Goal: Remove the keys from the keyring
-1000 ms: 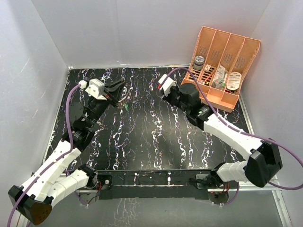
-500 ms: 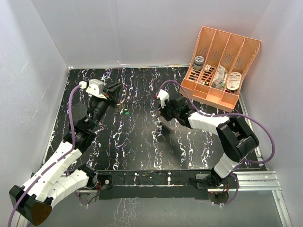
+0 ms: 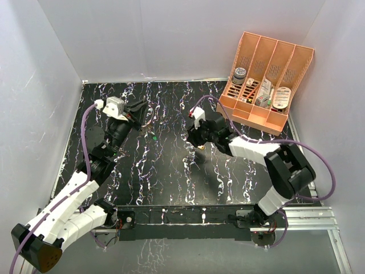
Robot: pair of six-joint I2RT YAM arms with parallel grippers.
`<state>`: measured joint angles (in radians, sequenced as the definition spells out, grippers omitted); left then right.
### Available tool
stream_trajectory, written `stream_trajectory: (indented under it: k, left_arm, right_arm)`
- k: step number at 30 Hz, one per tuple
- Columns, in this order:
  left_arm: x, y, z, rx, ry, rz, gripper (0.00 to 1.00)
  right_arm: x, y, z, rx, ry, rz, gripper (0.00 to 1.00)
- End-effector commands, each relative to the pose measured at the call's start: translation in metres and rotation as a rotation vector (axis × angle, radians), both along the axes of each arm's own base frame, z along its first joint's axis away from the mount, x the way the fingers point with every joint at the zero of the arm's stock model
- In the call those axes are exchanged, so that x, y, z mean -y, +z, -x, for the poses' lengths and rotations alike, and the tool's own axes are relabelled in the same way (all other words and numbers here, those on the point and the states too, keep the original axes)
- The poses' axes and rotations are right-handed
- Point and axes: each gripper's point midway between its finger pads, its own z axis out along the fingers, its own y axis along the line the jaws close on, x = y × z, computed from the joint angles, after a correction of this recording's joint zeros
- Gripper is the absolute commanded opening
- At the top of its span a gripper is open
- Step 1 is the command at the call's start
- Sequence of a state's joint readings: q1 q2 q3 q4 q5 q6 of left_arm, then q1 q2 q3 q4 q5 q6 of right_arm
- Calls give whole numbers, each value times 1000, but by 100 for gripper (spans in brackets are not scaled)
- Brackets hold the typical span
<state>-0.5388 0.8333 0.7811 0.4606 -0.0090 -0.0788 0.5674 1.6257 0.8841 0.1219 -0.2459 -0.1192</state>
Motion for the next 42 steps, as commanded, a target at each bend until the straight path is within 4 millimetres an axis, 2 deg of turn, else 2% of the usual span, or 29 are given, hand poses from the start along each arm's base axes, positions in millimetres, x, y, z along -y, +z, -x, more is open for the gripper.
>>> stream_trajectory:
  k: [1, 5, 6, 10, 14, 17, 29, 35, 42]
  left_arm:
    - [-9, 34, 10, 98, 13, 96, 0]
    - [-6, 39, 9, 104, 1, 105, 0]
    - [-5, 39, 8, 103, -4, 105, 0]
    - [-2, 40, 6, 98, -12, 115, 0]
    - [-2, 43, 8, 99, -22, 134, 0]
    - [-2, 45, 10, 99, -26, 141, 0]
    - [-3, 48, 20, 109, -52, 147, 0]
    - [-3, 44, 19, 101, -50, 149, 0]
    - [-1, 41, 16, 95, -48, 154, 0]
  right_arm:
    - [-26, 98, 12, 201, 80, -313, 44]
    - [-42, 135, 59, 332, 176, -510, 50]
    - [-48, 139, 68, 349, 188, -527, 50]
    - [-77, 150, 93, 429, 229, -534, 50]
    - [-93, 165, 111, 537, 239, -581, 50]
    - [-100, 171, 110, 597, 219, -592, 51]
    - [-115, 198, 83, 801, 100, -619, 51]
    - [-121, 212, 84, 837, 119, -641, 51]
    - [-132, 216, 94, 821, 166, -659, 51]
